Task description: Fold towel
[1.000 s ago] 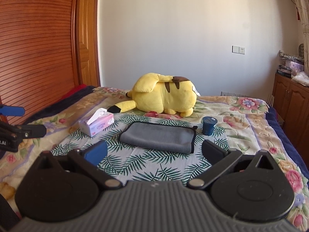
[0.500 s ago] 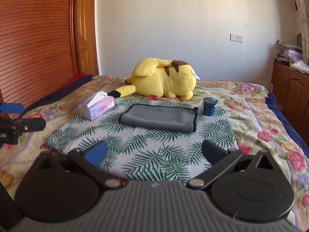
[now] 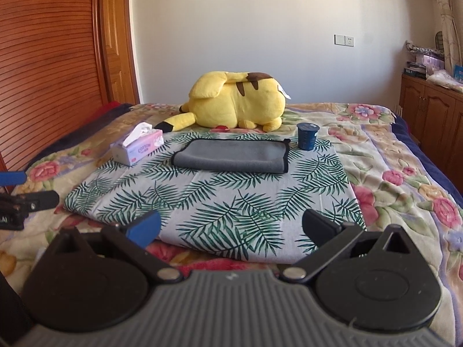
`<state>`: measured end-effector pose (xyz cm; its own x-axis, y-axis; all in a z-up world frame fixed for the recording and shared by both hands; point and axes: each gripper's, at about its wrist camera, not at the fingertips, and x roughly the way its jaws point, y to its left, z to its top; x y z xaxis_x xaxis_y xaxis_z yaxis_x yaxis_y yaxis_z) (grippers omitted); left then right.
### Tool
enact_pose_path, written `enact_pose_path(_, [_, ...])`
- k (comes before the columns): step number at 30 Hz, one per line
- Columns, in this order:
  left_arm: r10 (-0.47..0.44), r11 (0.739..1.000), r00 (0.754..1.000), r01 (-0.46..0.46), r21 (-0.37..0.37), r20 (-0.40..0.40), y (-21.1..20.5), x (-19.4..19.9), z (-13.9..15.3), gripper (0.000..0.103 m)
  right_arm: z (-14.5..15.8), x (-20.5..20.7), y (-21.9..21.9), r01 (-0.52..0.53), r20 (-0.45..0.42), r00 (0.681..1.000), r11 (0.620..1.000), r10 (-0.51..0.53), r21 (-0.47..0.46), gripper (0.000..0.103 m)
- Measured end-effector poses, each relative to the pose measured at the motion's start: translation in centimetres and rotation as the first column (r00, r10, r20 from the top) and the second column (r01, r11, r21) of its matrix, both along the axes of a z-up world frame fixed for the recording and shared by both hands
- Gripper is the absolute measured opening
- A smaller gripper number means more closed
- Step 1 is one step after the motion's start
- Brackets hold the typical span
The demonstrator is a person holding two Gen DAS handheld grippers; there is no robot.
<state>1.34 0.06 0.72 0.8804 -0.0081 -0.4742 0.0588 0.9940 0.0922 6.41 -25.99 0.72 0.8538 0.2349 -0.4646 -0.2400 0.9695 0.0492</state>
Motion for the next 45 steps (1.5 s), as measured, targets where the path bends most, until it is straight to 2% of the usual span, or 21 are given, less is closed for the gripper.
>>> enact_pose_path(13, [0.016, 1.0, 0.999, -0.016, -0.02, 0.034, -0.1, 0.4, -1.2, 0.085, -0.6, 0.0, -0.2, 0.044, 0.037, 0.998, 0.999, -0.044, 0.009, 0.103])
enact_pose_path(24, [0.038, 0.999, 0.993, -0.035, -0.033, 0.111, 0.2, -0.4, -0.5, 0.085, -0.1, -0.8, -0.5, 0.081, 0.123, 0.989, 0.996, -0.083, 0.022, 0.103])
enact_pose_path(38, [0.041, 0.998, 0.986, -0.033, -0.054, 0.162, 0.6, -1.0, 0.1, 0.085, 0.2, -1.7, -0.6, 0.122, 0.2, 0.972, 0.992, -0.123, 0.017, 0.103])
enact_pose_path(45, [0.038, 0.998, 0.984, -0.03, -0.051, 0.174, 0.6, -1.1, 0.2, 0.085, 0.3, -1.7, -0.9, 0.14, 0.209, 0.968, 0.99, -0.141, 0.02, 0.103])
